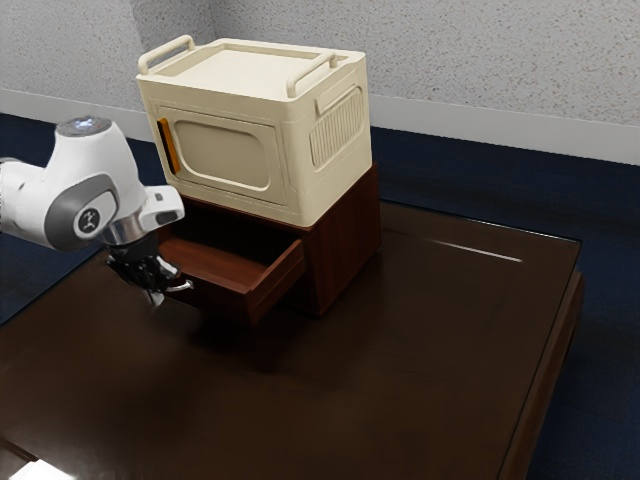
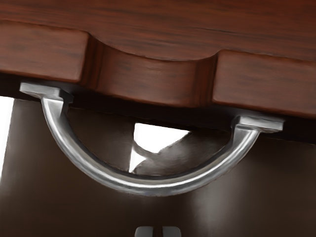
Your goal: Push the drawer handle with one arm to close the drawer
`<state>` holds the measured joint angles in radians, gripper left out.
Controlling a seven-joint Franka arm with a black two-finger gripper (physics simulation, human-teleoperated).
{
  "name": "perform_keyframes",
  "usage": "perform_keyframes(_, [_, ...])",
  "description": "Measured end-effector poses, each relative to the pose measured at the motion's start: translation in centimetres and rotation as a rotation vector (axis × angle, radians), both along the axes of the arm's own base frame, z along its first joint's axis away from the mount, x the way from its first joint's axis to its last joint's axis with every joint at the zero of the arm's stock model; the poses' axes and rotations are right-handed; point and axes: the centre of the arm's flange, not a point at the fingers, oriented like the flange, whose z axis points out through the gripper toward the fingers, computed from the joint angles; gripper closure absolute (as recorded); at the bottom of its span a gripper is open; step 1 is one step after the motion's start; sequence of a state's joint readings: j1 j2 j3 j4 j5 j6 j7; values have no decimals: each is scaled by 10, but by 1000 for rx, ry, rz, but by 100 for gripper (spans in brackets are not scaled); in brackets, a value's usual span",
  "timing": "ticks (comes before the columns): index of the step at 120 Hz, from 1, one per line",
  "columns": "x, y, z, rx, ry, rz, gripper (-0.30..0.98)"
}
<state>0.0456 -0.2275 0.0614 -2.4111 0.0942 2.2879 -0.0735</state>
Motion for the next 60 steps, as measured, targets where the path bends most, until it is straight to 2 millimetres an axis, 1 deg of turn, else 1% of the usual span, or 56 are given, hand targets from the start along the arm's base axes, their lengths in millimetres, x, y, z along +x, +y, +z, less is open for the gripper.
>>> perform_keyframes(19, [15,1,-13,3,-24,-13,78])
perform_keyframes(34, [37,2,-5,12,-65,-27,78])
perform_keyframes(43, [54,2,-1,17,-85,-36,78])
perform_keyframes(52, [64,0,-4,19,-90,-45,78])
perform_keyframes(60, [76,-2,-6,21,-99,-53,78])
